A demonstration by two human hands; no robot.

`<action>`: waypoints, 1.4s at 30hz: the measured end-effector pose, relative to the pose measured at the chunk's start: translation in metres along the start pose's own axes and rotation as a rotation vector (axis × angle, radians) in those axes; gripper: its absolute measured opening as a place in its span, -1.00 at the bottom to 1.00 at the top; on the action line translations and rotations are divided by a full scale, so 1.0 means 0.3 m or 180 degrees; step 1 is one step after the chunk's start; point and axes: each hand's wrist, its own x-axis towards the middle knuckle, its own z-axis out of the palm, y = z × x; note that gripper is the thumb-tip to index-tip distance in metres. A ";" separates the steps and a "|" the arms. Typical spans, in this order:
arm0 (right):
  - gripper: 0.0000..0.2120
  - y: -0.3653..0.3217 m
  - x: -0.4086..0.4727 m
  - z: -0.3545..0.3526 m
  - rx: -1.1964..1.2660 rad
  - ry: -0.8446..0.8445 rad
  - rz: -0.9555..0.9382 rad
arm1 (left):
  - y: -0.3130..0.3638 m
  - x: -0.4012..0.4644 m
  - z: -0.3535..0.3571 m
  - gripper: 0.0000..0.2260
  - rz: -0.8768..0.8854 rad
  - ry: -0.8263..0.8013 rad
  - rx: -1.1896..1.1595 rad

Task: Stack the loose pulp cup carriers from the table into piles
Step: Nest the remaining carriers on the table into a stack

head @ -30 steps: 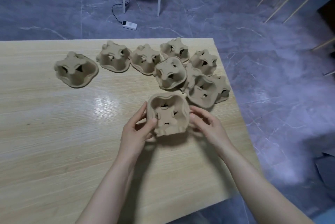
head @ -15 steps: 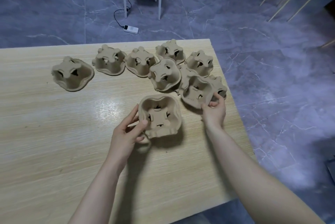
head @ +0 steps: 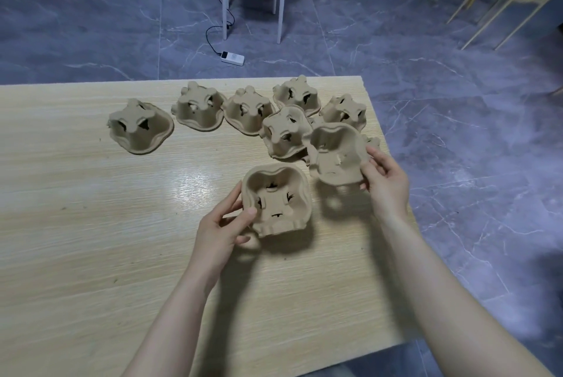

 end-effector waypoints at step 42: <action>-0.77 0.025 -0.283 0.027 -0.0331 -0.1676 0.0059 | -0.002 -0.060 0.007 -0.78 0.0527 0.0483 -0.0175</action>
